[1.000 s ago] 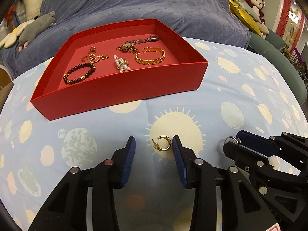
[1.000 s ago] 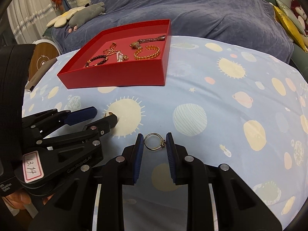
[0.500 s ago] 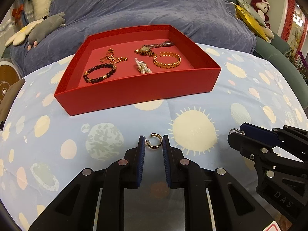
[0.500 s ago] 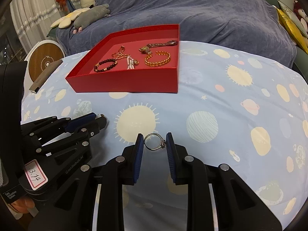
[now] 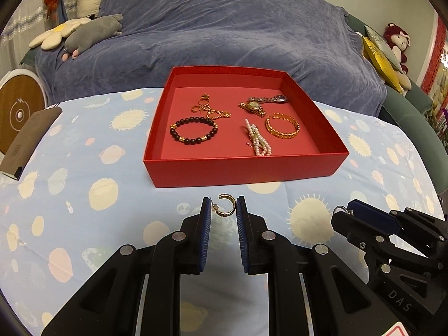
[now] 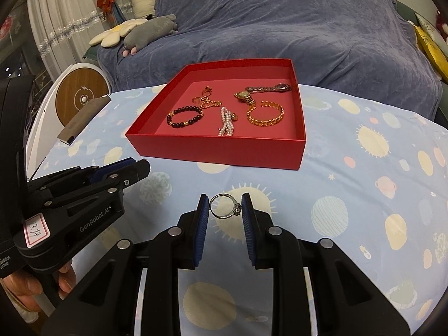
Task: Organize jewelry
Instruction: 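Carry ring and earring into the red box and open both tools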
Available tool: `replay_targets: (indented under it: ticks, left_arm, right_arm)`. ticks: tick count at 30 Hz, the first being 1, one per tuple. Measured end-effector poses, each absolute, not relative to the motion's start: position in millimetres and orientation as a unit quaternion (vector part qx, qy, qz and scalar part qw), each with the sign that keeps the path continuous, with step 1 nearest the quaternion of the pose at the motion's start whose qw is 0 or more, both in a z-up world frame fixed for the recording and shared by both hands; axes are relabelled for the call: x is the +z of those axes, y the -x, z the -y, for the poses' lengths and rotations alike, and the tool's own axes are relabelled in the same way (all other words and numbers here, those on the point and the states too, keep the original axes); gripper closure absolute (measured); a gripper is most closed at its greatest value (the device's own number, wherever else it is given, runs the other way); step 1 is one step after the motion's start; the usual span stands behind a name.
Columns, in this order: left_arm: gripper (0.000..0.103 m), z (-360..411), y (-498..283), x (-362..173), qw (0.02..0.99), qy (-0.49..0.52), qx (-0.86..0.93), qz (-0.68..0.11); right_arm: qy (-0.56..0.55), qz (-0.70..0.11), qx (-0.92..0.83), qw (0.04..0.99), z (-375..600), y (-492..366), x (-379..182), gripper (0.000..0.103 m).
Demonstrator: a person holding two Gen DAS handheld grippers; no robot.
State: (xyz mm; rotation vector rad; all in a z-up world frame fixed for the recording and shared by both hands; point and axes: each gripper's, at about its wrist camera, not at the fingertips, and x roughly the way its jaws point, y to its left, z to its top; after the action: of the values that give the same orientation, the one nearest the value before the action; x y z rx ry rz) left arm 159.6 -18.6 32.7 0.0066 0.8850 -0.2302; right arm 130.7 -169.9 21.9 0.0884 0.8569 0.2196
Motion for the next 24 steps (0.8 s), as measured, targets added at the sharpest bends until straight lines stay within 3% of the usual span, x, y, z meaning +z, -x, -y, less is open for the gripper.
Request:
replay_targets:
  ticks: [12, 24]
  left_arm:
    - [0.087, 9, -192, 68, 0.912, -0.016, -0.099, -0.398]
    - [0.087, 16, -302, 87, 0.918, -0.007, -0.089, -0.386]
  right_arm:
    - [-0.042, -0.389, 0.099, 0.915, 175, -166, 60, 0.080]
    - [-0.074, -0.366, 0.075, 0.925, 185, -281, 86, 0.080]
